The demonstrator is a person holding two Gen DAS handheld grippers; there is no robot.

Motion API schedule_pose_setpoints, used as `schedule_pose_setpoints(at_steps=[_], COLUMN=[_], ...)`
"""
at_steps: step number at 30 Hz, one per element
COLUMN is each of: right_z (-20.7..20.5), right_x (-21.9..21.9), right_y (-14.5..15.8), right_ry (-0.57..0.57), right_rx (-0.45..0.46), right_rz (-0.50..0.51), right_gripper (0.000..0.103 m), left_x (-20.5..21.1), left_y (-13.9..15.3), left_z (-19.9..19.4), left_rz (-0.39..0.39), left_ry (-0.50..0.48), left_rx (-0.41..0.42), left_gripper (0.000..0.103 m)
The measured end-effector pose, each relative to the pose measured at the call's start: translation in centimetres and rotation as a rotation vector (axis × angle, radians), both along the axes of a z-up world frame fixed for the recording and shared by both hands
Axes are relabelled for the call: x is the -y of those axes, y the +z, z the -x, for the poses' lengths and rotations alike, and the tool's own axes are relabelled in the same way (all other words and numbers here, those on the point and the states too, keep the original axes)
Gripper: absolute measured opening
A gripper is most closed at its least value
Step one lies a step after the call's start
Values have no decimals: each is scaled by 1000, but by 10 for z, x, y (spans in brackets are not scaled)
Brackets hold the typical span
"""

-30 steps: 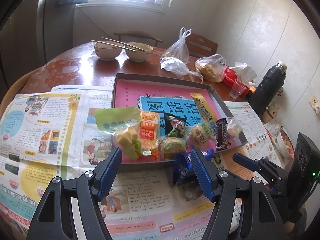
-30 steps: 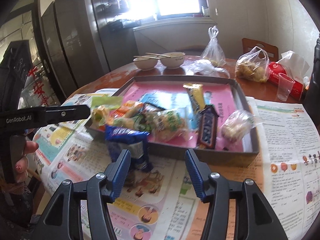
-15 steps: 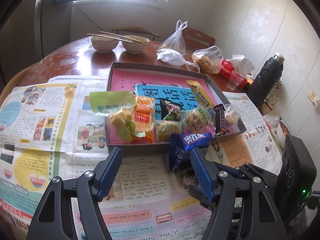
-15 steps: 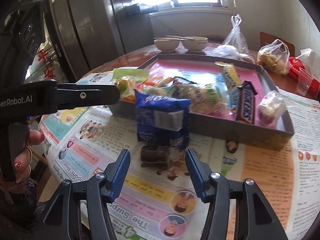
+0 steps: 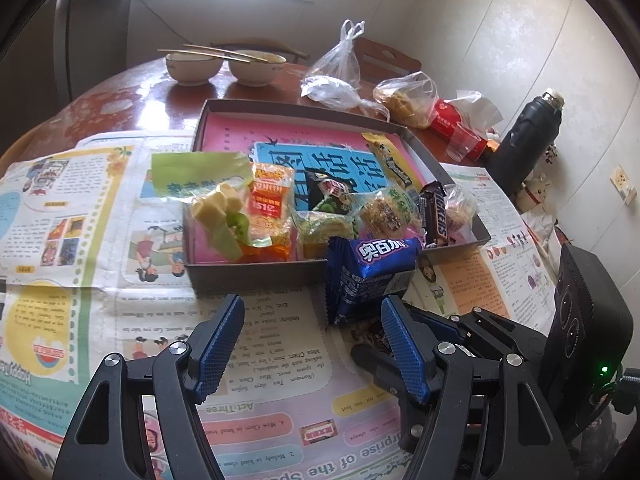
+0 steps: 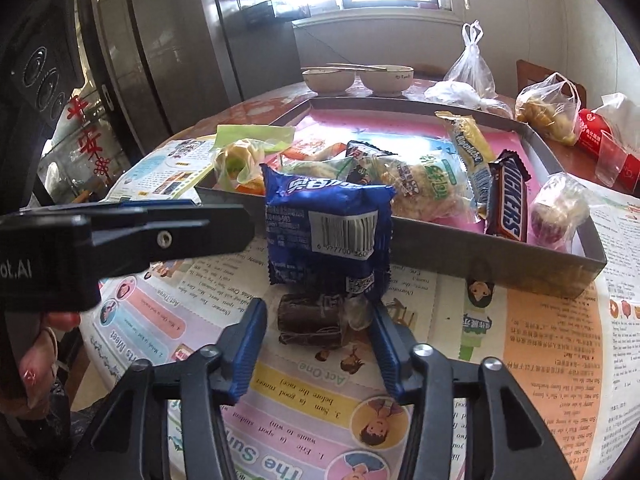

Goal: Organize snacks
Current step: 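Grasp brown chocolate roll with right gripper while left gripper grasps blue biscuit pack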

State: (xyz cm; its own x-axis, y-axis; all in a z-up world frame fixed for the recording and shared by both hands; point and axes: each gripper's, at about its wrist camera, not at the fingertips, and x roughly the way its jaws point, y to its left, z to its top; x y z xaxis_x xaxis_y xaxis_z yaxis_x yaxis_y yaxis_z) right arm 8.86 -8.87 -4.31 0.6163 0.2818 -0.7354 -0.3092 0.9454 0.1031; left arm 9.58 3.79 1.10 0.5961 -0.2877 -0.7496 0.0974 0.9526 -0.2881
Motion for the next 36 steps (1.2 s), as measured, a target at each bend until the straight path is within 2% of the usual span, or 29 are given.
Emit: schedule_pose_setpoints(at_steps=[2,14,25,31,36], right_z=[0,7,6,5,3], right_x=[2,42,89,102,108], right_y=[0,4,13,14,14], right_ry=[-2,-95,-169,-174,-177], right_rx=[3,12,38,40,39], right_rz=[-1,16,-30,-62,-80], right_gripper=[41,39,38,38,38], left_x=[3,32,58,64,65], left_y=[-3,-13,-19,-23,-27], left_z=[-2,-16,-30,-39,-42], left_rz=[1,-13,-47,-69,-57], left_ry=[-5,-34,-5,59,69], left_rx=[-6,-47,-95,-134,-159], left_gripper=[73,73,73,73,65])
